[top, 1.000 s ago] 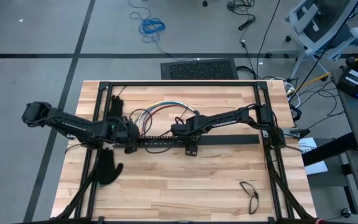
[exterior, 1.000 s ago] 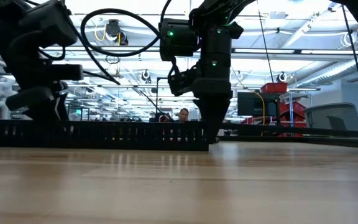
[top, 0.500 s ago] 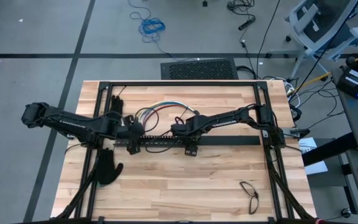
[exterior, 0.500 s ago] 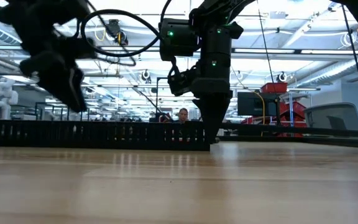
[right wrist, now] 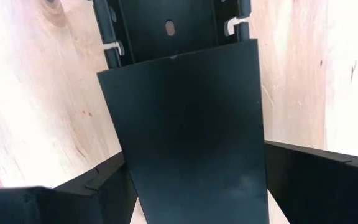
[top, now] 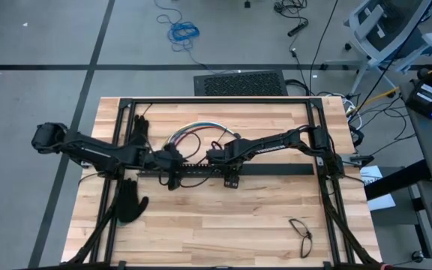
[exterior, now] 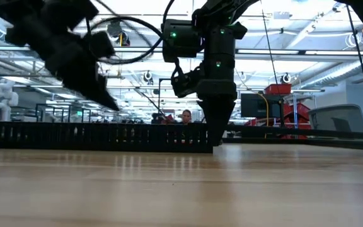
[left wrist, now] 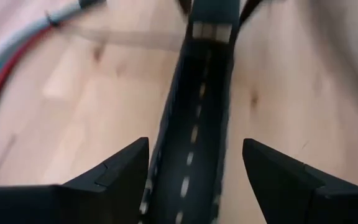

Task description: Ziptie cables

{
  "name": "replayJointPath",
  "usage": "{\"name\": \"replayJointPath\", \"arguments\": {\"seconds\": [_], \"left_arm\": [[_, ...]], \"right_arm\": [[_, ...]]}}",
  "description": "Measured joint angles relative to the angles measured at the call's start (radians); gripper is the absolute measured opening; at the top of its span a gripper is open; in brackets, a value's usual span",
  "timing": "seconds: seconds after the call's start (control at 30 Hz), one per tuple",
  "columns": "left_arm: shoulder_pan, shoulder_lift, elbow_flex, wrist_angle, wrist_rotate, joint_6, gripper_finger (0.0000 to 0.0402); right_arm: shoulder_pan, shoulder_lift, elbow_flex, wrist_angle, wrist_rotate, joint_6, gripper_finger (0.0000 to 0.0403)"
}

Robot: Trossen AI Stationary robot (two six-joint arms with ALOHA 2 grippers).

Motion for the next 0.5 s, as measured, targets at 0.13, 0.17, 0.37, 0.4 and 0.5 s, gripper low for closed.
{"name": "replayJointPath", "arguments": {"seconds": [0.13, 0.17, 0.37, 0.4, 0.5], "left_arm": [[0.0, 0.053, -0.005, 0.045, -0.001, -0.002, 0.0256], [0.0, 0.062, -0.004, 0.064, -0.002, -0.005, 0.0256], [0.0, 0.146, -0.004, 0.231, -0.01, 0.022, 0.0256], [0.0, 0.164, -0.004, 0.268, -0.016, 0.025, 0.0256], [0.0, 0.213, -0.004, 0.342, -0.024, 0.035, 0.0256]], "right_arm": [[0.0, 0.0, 0.0, 0.002, 0.0, 0.0, 0.0295], [0.0, 0.0, 0.0, 0.003, 0.0, 0.0, 0.0295], [0.0, 0.0, 0.0, 0.003, 0.0, -0.009, 0.0295], [0.0, 0.0, 0.0, 0.004, 0.0, -0.015, 0.0295], [0.0, 0.0, 0.0, 0.003, 0.0, -0.018, 0.0295]]}}
